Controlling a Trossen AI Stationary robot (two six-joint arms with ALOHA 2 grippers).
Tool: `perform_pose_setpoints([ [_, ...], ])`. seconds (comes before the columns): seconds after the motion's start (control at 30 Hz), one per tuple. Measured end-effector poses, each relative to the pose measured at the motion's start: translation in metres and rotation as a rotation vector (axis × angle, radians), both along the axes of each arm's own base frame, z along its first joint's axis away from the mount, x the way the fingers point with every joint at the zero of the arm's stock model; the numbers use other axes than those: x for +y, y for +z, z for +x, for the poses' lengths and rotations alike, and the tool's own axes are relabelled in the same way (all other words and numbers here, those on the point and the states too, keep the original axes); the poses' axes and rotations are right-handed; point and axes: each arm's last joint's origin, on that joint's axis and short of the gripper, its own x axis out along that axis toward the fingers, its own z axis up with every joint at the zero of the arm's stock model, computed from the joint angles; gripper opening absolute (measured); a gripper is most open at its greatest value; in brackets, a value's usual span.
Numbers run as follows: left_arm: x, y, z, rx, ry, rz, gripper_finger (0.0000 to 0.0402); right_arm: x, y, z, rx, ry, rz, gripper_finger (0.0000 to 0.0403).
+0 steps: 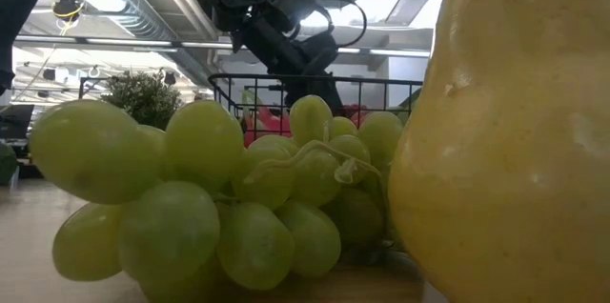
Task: Build produce basket
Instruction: Put the dark red grapes into the black wire basket, then put the yellow bell pepper into the black wire basket
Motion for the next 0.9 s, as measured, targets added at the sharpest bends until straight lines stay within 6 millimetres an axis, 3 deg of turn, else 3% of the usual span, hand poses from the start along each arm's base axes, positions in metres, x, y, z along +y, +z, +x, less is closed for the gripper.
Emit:
perform_pose_setpoints([
  [0.3, -0.001, 0.0, 0.001, 0.0, -0.004, 0.003, 0.0057, 0.0, 0.0, 0.0, 0.0, 0.0, 0.0, 0.0149],
  [0.47, -0.002, 0.004, -0.001, -0.006, 0.003, 0.009, 0.0068, 0.0, 0.0, 0.0, 0.0, 0.001, 0.0, 0.0149],
  [0.67, -0.006, 0.045, -0.018, -0.064, 0.012, 0.052, 0.0069, 0.002, 0.006, -0.009, -0.023, 0.007, -0.01, 0.0149],
  [0.9, -0.033, 0.089, -0.058, 0.006, -0.01, 0.023, 0.0069, 0.012, 0.016, -0.021, -0.075, 0.061, -0.043, 0.0149],
])
